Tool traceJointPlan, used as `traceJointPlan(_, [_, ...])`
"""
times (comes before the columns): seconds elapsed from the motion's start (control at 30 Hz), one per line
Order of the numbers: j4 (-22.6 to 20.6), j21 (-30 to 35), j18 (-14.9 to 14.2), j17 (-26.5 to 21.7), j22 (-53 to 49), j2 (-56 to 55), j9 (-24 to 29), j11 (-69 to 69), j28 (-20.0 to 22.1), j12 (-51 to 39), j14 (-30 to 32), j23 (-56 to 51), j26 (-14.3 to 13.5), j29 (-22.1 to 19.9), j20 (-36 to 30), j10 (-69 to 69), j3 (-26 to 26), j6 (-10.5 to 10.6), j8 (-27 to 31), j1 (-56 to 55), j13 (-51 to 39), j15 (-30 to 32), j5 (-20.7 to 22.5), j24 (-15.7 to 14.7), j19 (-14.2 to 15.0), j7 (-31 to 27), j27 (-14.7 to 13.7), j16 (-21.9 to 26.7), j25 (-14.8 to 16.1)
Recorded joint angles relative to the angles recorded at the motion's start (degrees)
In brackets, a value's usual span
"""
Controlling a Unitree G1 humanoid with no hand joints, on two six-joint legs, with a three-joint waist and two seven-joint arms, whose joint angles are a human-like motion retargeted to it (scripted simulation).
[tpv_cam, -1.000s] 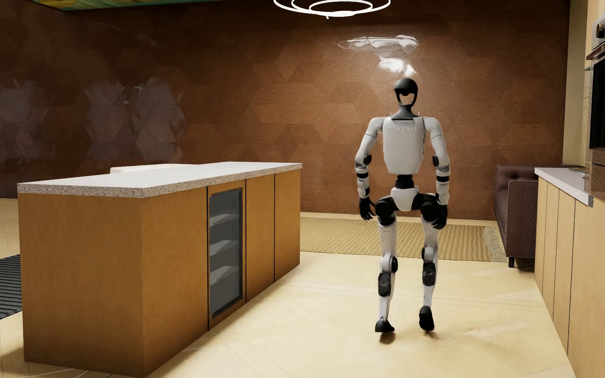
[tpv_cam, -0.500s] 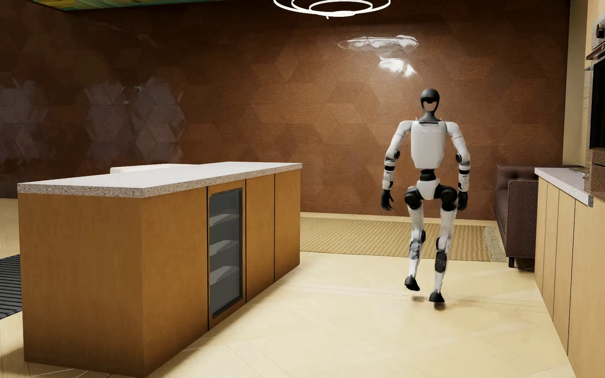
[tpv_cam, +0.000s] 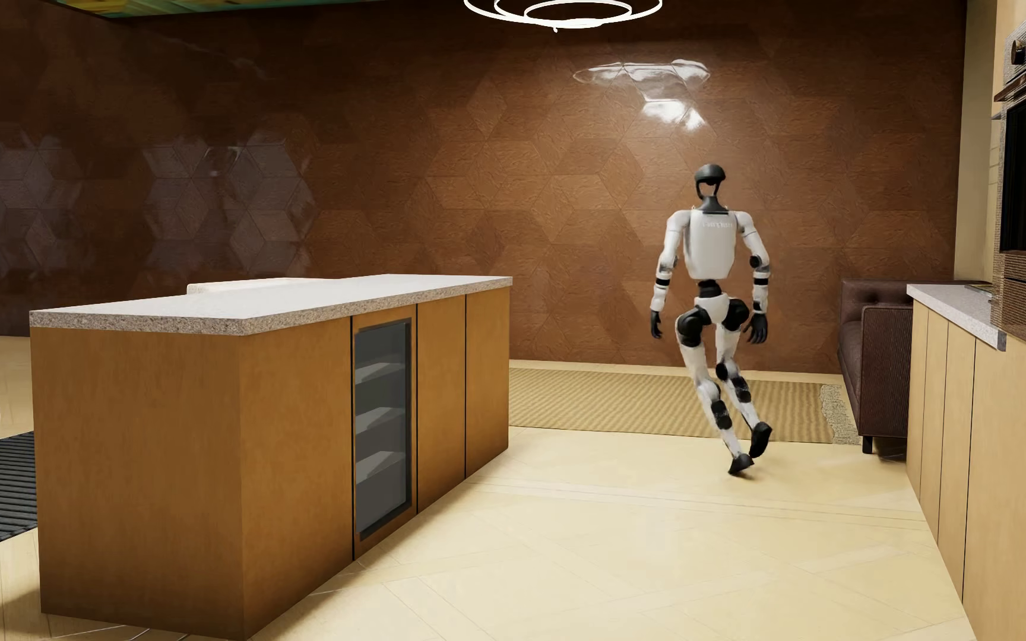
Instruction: Walk around the counter
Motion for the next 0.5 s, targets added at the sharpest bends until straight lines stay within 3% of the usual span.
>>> traceJointPlan(0.03, [1.52,0.09,0.00,0.46,-3.07,-2.91,-0.19,-12.24,0.00,-1.30,1.67,-0.25,0.00,0.00,0.22,-2.25,-2.42,-0.24,0.00,4.58,1.87,3.20,-0.62,0.00,0.00,0.00,0.00,0.23,0.00])
traceJointPlan(0.07, [3.03,0.17,0.00,1.06,-6.31,-5.31,-0.73,-23.34,0.00,-2.44,3.23,-0.58,0.00,0.00,0.52,-3.47,-3.49,-1.05,0.00,8.63,3.44,0.67,-1.50,0.00,0.00,0.00,0.00,0.90,0.00])
traceJointPlan(0.13, [6.58,-0.29,0.00,2.35,-12.99,-9.84,-2.25,-36.92,0.00,-3.39,8.40,-0.16,0.00,0.00,2.27,-3.46,-5.50,-2.82,0.00,13.27,4.23,-20.25,-4.10,0.00,0.00,0.00,0.00,2.61,0.00])
traceJointPlan(0.17, [8.92,-0.40,0.00,2.17,-14.50,-11.10,-2.06,-37.64,0.00,-3.60,12.37,-0.53,0.00,0.00,2.97,-2.58,-7.01,-2.95,0.00,15.22,4.09,-26.34,-4.98,0.00,0.00,0.00,0.00,2.72,0.00])
traceJointPlan(0.2, [10.98,-0.86,0.00,1.78,-14.16,-12.52,-2.09,-36.07,0.00,-3.37,18.01,-0.53,0.00,0.00,3.55,-1.23,-8.10,-2.67,0.00,16.92,3.71,-23.85,-4.76,0.00,0.00,0.00,0.00,2.39,0.00])
traceJointPlan(0.27, [13.56,-1.22,0.00,0.91,-8.53,-16.17,-4.32,-28.25,0.00,-1.47,32.93,0.93,0.00,0.00,3.72,7.55,-6.30,-1.21,0.00,14.91,1.86,-4.77,-0.95,0.00,0.00,0.00,0.00,0.82,0.00])
traceJointPlan(0.3, [14.20,-1.52,0.00,0.46,-4.03,-15.75,-4.22,-22.52,0.00,-0.89,35.93,1.72,0.00,0.00,3.05,17.07,-4.51,-0.33,0.00,10.57,0.38,-0.44,1.65,0.00,0.00,0.00,0.00,0.01,0.00])
traceJointPlan(0.33, [14.05,-1.81,0.00,-0.18,0.26,-11.94,-2.73,-19.45,0.00,-1.10,28.73,1.90,0.00,0.00,1.50,29.12,-2.63,0.05,0.00,4.65,-1.75,-1.22,4.32,0.00,0.00,0.00,0.00,-0.42,0.00])
traceJointPlan(0.37, [13.20,-2.46,0.00,-0.70,3.82,-5.20,-1.21,-20.81,0.00,-1.44,15.00,1.64,0.00,0.00,-0.47,39.93,-0.47,-0.35,0.00,-2.01,-4.15,-3.36,6.29,0.00,0.00,0.00,0.00,-0.48,0.00])
traceJointPlan(0.4, [12.14,-2.76,0.00,-1.18,6.19,3.08,-0.09,-24.51,0.00,-0.90,2.58,0.94,0.00,0.00,-1.70,45.74,2.20,-1.42,0.00,-8.17,-6.39,-6.69,6.91,0.00,0.00,0.00,0.00,-0.18,0.00])
traceJointPlan(0.43, [10.75,-2.50,0.00,-2.16,7.69,11.21,0.65,-28.45,0.00,0.26,-5.30,-1.68,0.00,0.00,-2.54,46.11,5.58,-2.98,0.00,-13.80,-7.94,-10.86,6.45,0.00,0.00,0.00,0.00,0.47,0.00])
traceJointPlan(0.5, [9.84,-4.38,0.00,-3.79,9.88,26.09,1.69,-36.37,0.00,3.06,-9.24,-7.36,0.00,0.00,-2.18,33.84,12.61,-5.51,0.00,-22.14,-10.83,-20.03,4.44,0.00,0.00,0.00,0.00,2.02,0.00])
